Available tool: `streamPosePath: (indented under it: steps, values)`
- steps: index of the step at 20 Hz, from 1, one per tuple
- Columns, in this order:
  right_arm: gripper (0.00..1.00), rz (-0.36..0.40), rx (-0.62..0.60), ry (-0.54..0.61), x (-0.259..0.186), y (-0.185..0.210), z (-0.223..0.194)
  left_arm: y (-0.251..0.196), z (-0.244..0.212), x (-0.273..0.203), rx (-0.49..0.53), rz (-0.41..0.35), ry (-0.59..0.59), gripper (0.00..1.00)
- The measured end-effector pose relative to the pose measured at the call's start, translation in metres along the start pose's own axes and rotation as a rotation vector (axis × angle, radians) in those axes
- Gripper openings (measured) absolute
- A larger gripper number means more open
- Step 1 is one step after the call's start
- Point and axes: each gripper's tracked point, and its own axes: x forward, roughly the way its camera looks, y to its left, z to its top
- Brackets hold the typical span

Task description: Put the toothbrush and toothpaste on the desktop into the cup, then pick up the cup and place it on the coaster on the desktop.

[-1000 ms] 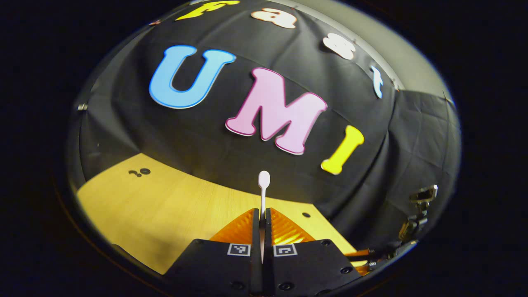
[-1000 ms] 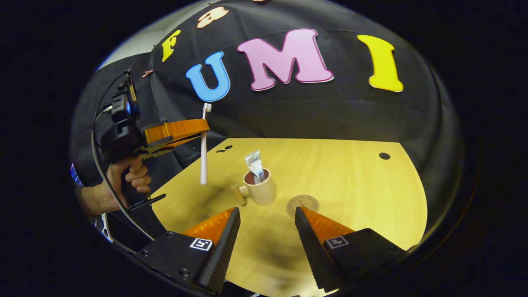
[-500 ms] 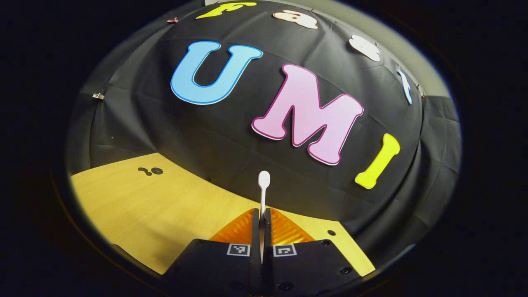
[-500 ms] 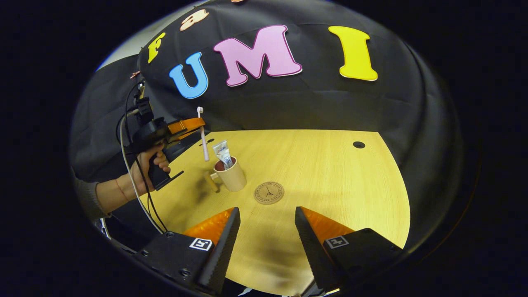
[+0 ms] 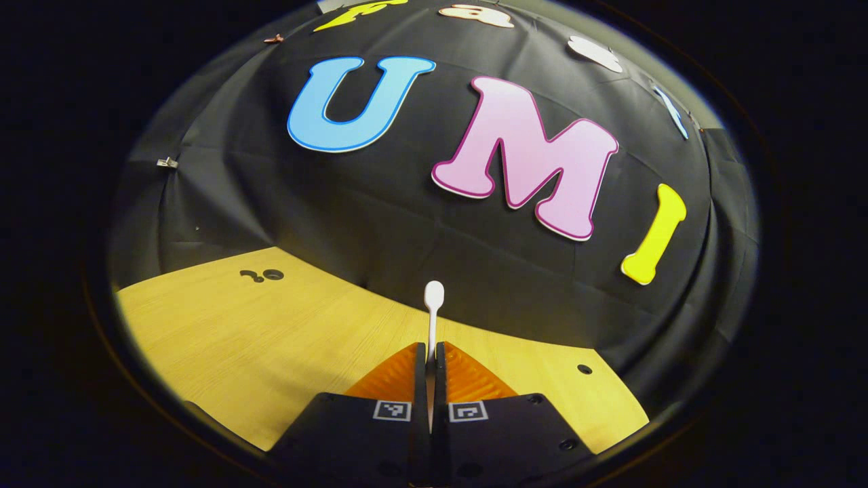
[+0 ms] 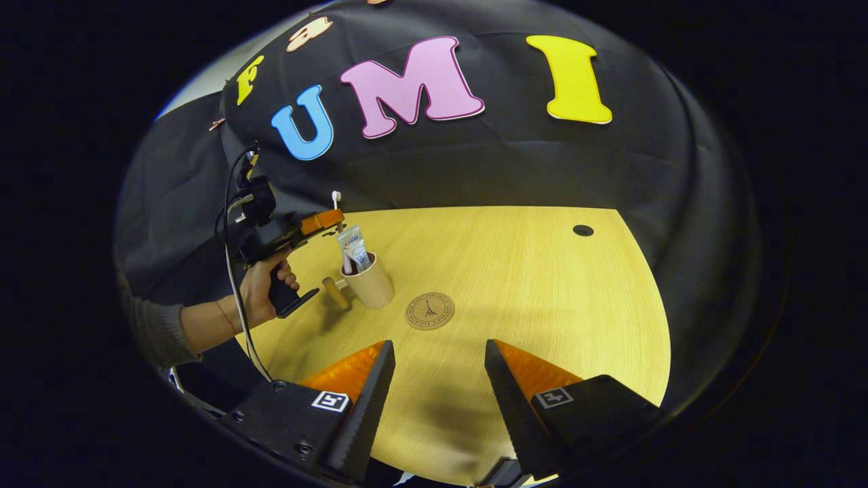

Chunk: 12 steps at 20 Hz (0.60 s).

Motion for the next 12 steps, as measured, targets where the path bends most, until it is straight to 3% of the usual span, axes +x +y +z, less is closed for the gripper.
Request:
streamPosePath:
  steps: [6, 12]
  values:
    - [0.83, -0.012, 0.014, -0.005, 0.005, -0.008, 0.004, 0.003, -0.018, -0.005, 0.013, -0.008, 0.039, 0.06]
    - [0.83, 0.003, 0.009, -0.007, 0.009, -0.001, 0.008, -0.001, -0.041, -0.017, 0.052, -0.067, 0.121, 0.10]
